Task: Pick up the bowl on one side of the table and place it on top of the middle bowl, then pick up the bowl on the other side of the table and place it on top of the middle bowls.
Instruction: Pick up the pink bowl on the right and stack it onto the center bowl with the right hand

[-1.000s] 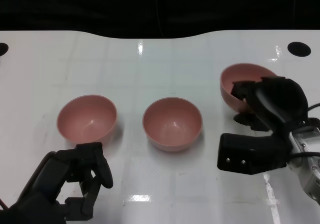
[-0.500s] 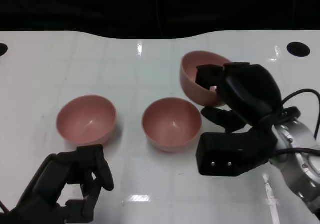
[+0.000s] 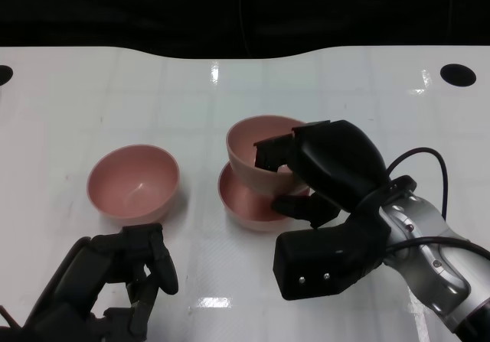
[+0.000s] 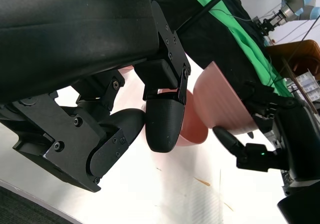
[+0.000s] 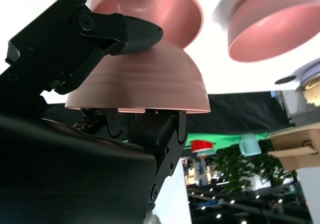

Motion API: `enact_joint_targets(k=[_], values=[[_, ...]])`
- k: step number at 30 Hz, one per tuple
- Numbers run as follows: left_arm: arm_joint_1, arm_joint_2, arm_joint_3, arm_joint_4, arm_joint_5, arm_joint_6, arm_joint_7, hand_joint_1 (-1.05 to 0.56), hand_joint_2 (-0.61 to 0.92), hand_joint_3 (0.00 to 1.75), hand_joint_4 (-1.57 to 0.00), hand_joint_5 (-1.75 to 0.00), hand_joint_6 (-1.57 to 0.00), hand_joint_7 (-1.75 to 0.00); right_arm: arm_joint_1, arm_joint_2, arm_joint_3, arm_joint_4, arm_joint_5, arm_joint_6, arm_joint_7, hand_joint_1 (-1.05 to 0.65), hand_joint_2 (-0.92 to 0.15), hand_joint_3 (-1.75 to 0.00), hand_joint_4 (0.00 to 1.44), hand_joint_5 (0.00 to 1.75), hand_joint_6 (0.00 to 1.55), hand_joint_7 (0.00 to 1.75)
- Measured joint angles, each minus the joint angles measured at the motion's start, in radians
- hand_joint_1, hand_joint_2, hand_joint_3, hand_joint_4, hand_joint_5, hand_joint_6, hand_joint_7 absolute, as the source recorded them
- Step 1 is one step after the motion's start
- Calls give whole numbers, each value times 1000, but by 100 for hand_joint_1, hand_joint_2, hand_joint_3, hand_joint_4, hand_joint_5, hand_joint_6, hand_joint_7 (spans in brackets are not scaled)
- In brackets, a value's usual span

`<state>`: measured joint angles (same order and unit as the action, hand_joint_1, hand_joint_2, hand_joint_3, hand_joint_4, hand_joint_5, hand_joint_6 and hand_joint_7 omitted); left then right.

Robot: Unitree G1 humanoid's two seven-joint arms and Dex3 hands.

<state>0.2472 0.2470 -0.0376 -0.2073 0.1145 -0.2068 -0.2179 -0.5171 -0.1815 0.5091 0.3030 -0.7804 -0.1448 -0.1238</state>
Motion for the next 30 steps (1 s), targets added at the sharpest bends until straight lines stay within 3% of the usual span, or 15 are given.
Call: enact_joint_targets(k=[5,11,13,14,15,16,17,18,19,21,25,30], values=[[4,-5,-1,-4,4,-1,0,-14,37,146,-88,-173,-81,-154,-2,8,15,41,-9,-25,9,-19,-38,-116,99,175,72,174],[10,-11,-5,-12,15,0,1,-13,37,146,-88,-174,-81,-155,-14,18,26,124,-15,-53,3,-21,-54,-89,97,175,69,166],[11,-11,-5,-15,15,3,1,-14,37,146,-88,-173,-80,-155,-22,26,30,149,-15,-54,-1,-21,-58,-74,95,175,73,150],[11,-12,-6,-17,15,3,1,-14,37,146,-88,-173,-80,-155,-26,29,33,160,-16,-55,-6,-22,-63,-62,94,175,79,122],[11,-12,-6,-17,16,4,1,-13,37,146,-88,-173,-80,-154,-30,34,35,172,-15,-56,-13,-26,-73,-38,90,170,93,76],[12,-12,-6,-17,16,4,1,-13,37,146,-88,-173,-80,-154,-34,40,39,187,-16,-57,-20,-27,-80,-24,89,167,102,50],[12,-13,-6,-17,16,4,1,-13,37,145,-88,-173,-80,-154,-38,45,43,202,-16,-60,-30,-29,-84,-14,87,151,107,31],[12,-13,-7,-17,16,4,1,-13,38,145,-88,-173,-80,-154,-42,51,47,219,-18,-60,-38,-33,-89,-8,83,113,103,14],[12,-13,-8,-17,18,3,1,-13,38,145,-88,-173,-80,-154,-46,55,52,233,-21,-60,-39,-35,-90,-6,83,88,99,8],[13,-14,-8,-17,26,2,2,-13,38,145,-88,-174,-80,-154,-57,56,69,256,-43,-56,-38,-43,-92,-11,67,49,79,2],[15,-16,-10,-17,35,-9,4,-13,38,145,-88,-174,-80,-154,-79,56,95,280,-75,-37,-23,-56,-92,-17,44,25,55,0],[17,-20,-11,-17,37,-12,10,-13,39,144,-88,-174,-81,-154,-90,55,128,298,-116,-12,-18,-67,-92,-25,29,19,41,0]])
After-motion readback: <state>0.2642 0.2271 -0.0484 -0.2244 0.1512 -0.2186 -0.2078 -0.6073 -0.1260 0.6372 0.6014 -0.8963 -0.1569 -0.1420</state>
